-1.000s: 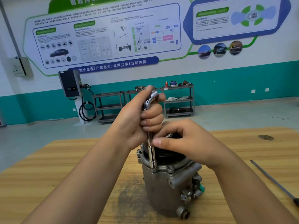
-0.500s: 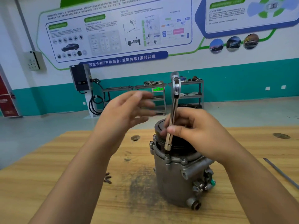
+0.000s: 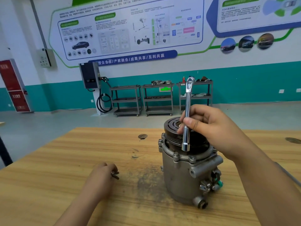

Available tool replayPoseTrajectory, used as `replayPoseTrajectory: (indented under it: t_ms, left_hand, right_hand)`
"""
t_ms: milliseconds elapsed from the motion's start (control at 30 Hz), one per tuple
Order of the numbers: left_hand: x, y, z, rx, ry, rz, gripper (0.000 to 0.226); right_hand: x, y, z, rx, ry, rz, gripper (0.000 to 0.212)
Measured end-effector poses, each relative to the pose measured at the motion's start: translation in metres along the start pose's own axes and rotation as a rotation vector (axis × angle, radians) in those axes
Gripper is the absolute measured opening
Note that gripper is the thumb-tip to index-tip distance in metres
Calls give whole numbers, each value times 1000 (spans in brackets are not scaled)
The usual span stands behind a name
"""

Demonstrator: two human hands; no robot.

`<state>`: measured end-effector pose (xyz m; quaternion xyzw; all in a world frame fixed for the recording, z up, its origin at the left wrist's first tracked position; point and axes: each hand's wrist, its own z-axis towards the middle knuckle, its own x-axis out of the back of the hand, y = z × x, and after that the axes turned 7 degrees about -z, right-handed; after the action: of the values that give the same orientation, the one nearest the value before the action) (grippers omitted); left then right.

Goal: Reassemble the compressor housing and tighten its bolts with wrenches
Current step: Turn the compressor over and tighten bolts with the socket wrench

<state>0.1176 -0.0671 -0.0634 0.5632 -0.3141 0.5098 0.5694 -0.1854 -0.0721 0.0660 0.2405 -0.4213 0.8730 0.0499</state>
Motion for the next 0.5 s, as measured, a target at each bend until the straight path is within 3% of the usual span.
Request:
replayPoseTrajectory:
  t_ms: [167, 300, 500]
  left_hand:
    - [-14, -6, 0, -8, 21, 2, 25]
    - [-13, -2, -2, -12, 22, 7, 6]
    - [-6, 13, -13, -25, -52, -29, 29]
  right_hand:
    - [3, 1, -1, -10, -16, 17, 9]
    - [4, 2, 0, -1, -26, 15, 9]
    - [5, 4, 0, 9, -34, 14, 9]
